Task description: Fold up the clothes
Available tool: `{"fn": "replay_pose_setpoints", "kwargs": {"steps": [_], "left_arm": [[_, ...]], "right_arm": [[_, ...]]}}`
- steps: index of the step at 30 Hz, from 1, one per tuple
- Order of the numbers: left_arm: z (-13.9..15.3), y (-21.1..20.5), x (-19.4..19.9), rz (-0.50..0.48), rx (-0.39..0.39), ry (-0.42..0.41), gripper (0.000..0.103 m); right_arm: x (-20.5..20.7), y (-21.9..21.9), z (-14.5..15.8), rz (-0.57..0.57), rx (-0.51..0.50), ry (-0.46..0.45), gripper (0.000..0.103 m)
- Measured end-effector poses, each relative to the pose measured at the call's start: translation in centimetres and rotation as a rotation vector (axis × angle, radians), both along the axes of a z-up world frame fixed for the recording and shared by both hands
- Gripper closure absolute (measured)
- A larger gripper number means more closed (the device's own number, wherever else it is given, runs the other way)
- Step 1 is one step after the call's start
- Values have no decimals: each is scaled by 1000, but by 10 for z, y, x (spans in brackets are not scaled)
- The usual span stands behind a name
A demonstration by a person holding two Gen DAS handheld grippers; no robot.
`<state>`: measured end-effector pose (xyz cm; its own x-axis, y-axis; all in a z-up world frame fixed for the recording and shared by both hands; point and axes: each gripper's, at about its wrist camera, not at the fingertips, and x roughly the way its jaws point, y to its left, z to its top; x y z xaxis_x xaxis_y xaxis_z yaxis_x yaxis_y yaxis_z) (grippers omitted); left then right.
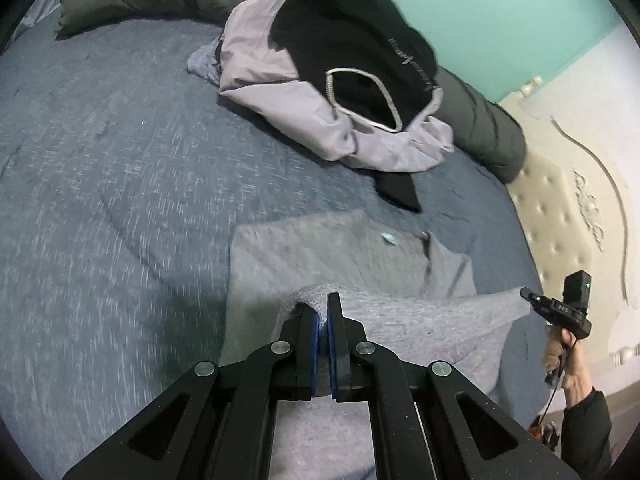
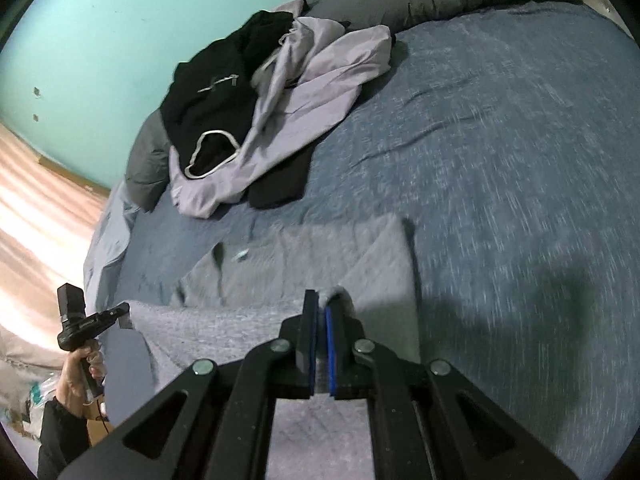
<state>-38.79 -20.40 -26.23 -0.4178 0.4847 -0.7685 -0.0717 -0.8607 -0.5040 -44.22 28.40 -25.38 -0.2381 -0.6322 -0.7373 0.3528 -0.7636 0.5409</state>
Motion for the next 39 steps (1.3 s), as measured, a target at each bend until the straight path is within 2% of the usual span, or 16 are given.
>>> {"fn": "replay_pose_setpoints", "kwargs": {"steps": [5, 9, 10, 11, 13, 15, 18, 21, 26, 29, 31, 33, 35, 39], "left_arm": [[-31, 3, -22, 21, -6, -9, 99], [-55, 9, -23, 23, -58, -16, 96], [-61, 11, -23, 24, -71, -17, 86], [-66, 12, -23, 25, -82, -17, 67], [-66, 7, -20, 44, -91, 3, 46], [-58, 0, -14, 69, -105, 30, 46], [-43, -8, -3, 72, -124, 66, 46], [-28, -4, 12, 28, -168, 107, 46], [-29, 35, 36, -161, -269, 119, 48], [-44, 57, 46, -243, -301, 97, 51], [-53, 71, 52, -292, -321, 82, 55], [-65, 75, 49, -287, -331, 56, 57], [-75, 75, 45, -270, -339, 34, 64], [-85, 72, 31, -250, -339, 36, 65]], "right_arm": [[-16, -16, -29, 6, 58, 3, 100], [-17, -21, -49, 13, 91, 6, 99], [-17, -21, -50, 13, 97, 15, 99], [-16, -20, -51, 13, 104, 25, 99], [-16, -17, -48, 14, 100, 43, 97], [-11, -14, -41, 18, 99, 71, 92], [-3, -4, -25, -18, 136, 131, 57], [9, -1, -13, -20, 155, 174, 57], [52, -27, -10, 155, 128, 208, 59], [77, -49, -21, 266, 150, 208, 67], [89, -62, -34, 318, 206, 207, 76], [93, -73, -46, 344, 254, 195, 77], [94, -83, -59, 353, 315, 200, 77], [81, -97, -74, 354, 391, 197, 77]]}}
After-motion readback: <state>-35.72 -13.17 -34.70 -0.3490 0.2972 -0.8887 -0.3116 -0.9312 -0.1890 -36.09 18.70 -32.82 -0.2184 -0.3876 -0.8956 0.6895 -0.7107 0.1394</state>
